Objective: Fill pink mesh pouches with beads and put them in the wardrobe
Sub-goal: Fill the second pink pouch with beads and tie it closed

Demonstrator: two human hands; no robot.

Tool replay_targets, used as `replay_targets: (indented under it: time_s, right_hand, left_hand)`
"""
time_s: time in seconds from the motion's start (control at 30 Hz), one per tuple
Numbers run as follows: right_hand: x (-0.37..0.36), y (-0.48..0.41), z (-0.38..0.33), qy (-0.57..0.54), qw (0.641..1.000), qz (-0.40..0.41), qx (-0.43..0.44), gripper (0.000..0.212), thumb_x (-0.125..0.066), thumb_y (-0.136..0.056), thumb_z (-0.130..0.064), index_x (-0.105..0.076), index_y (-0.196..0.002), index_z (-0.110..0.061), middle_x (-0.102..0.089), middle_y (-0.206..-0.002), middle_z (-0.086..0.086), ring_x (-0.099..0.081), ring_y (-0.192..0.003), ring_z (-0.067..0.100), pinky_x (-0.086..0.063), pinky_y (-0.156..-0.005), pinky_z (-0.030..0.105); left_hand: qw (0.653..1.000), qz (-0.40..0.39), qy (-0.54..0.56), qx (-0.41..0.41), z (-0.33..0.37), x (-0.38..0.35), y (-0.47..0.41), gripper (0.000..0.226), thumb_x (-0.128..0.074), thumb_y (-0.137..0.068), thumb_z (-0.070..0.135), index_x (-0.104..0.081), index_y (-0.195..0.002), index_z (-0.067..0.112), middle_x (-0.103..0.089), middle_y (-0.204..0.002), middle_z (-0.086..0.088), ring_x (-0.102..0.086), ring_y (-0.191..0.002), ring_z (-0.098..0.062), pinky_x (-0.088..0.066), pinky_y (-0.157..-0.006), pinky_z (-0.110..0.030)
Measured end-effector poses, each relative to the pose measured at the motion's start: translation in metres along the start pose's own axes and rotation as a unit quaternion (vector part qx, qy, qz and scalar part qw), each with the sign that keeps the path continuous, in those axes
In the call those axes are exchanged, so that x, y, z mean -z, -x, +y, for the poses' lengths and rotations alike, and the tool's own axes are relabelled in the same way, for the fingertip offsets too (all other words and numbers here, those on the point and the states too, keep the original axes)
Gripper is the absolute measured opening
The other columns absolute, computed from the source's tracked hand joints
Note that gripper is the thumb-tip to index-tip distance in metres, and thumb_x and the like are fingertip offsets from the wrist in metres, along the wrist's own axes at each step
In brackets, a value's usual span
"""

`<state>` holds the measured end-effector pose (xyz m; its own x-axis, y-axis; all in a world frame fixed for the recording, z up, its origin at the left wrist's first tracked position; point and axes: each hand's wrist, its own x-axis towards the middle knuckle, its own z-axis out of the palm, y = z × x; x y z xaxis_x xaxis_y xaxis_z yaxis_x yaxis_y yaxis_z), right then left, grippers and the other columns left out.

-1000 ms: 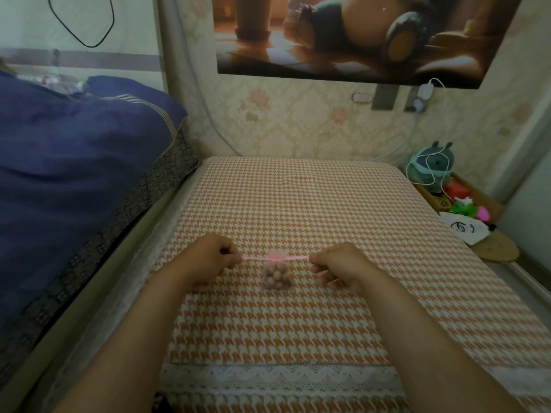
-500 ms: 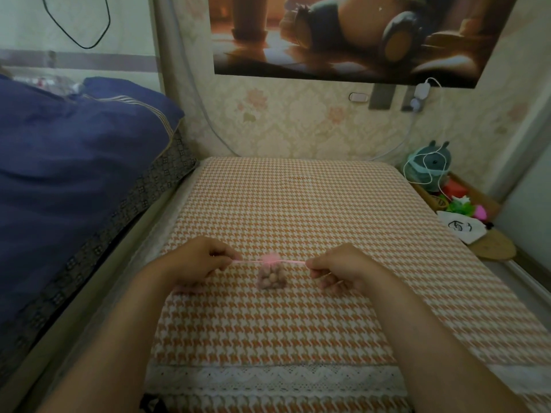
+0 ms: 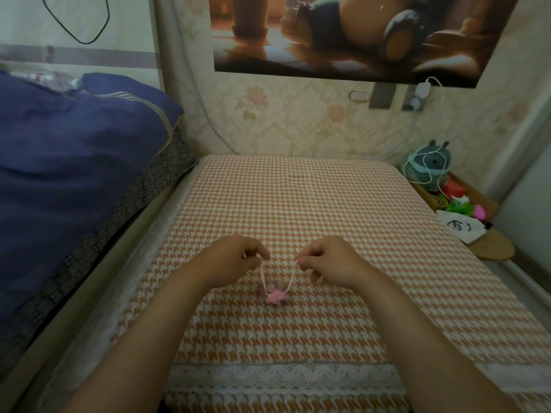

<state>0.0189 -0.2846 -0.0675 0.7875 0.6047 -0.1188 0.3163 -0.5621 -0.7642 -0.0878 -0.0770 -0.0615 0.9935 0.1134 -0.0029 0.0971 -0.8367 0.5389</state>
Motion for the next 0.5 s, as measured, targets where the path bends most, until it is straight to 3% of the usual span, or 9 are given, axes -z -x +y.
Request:
replay_targets:
  time_s: [0.1,0.17,0.27,0.37,0.5]
  right_hand:
    - [-0.009,-0.002,-0.003,0.005,0.999,0.021,0.035,0.009,-0.071,-0.09,-0.023,-0.076,-0.086,-0.029,-0.075,-0.083,-0.007,-0.07,-0.06,0.015,-0.054,-0.056,0.023]
    - [-0.014,-0.004,-0.004,0.001,0.998,0.03,0.047,0.008,-0.073,-0.089,-0.023,-0.077,-0.085,-0.029,-0.075,-0.082,-0.006,-0.069,-0.058,0.014,-0.056,-0.06,0.024]
    - [-0.021,-0.007,-0.008,-0.034,0.998,0.034,0.039,0.006,-0.075,-0.086,-0.019,-0.079,-0.087,-0.025,-0.075,-0.074,-0.003,-0.068,-0.056,0.016,-0.054,-0.054,0.024]
    - [-0.026,-0.008,-0.012,-0.095,0.995,0.023,0.018,0.007,-0.077,-0.085,-0.017,-0.08,-0.09,-0.021,-0.074,-0.071,-0.004,-0.066,-0.052,0.011,-0.049,-0.047,0.023]
    - [-0.032,-0.014,-0.011,-0.135,0.989,0.063,0.009,0.007,-0.078,-0.083,-0.018,-0.081,-0.09,-0.017,-0.073,-0.07,0.0,-0.058,-0.048,0.006,-0.043,-0.046,0.02]
  left_hand:
    - [0.996,0.055,0.065,-0.019,0.003,-0.011,-0.005,0.009,-0.069,-0.088,0.024,-0.069,-0.092,0.033,-0.066,-0.079,0.01,-0.061,-0.074,-0.004,-0.05,-0.069,-0.021]
    - [0.993,0.07,0.096,-0.027,0.005,-0.015,-0.007,0.009,-0.072,-0.086,0.021,-0.069,-0.089,0.029,-0.067,-0.075,0.011,-0.061,-0.07,0.002,-0.049,-0.067,-0.015]
    - [0.987,0.071,0.145,-0.021,0.007,-0.018,-0.008,0.011,-0.075,-0.084,0.017,-0.071,-0.084,0.028,-0.069,-0.072,0.008,-0.062,-0.064,0.002,-0.048,-0.061,-0.014]
    - [0.985,0.054,0.163,-0.029,0.009,-0.02,-0.007,0.009,-0.076,-0.082,0.016,-0.075,-0.082,0.025,-0.073,-0.078,0.007,-0.067,-0.074,-0.007,-0.053,-0.068,-0.02]
    - [0.969,0.039,0.242,0.034,0.012,-0.023,-0.007,0.004,-0.074,-0.084,0.015,-0.078,-0.087,0.016,-0.074,-0.078,0.01,-0.063,-0.064,0.004,-0.046,-0.058,-0.009]
